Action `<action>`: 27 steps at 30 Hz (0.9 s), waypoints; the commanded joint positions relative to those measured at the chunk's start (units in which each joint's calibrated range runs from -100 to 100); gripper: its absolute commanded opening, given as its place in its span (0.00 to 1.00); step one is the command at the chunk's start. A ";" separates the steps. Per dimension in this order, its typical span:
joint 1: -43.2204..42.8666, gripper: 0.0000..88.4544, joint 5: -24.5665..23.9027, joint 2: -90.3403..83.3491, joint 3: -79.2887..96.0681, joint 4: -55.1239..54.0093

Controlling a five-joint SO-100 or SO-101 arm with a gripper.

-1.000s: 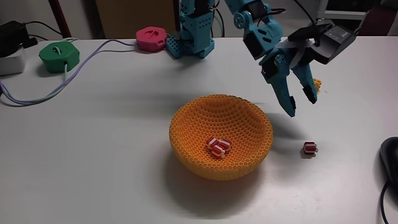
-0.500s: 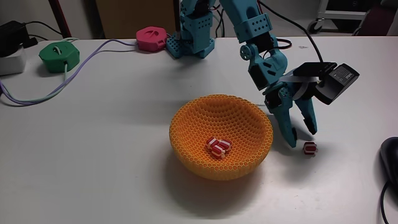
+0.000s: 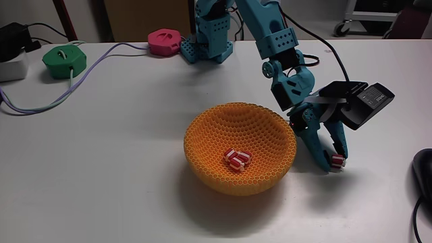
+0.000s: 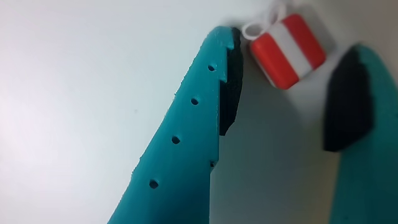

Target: Place cube pieces into the yellow basket

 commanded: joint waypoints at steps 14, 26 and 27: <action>3.79 0.00 9.72 -21.80 -19.81 31.45; 21.68 0.11 19.78 -42.07 -2.96 59.60; 22.52 0.27 21.34 -42.83 -1.13 59.86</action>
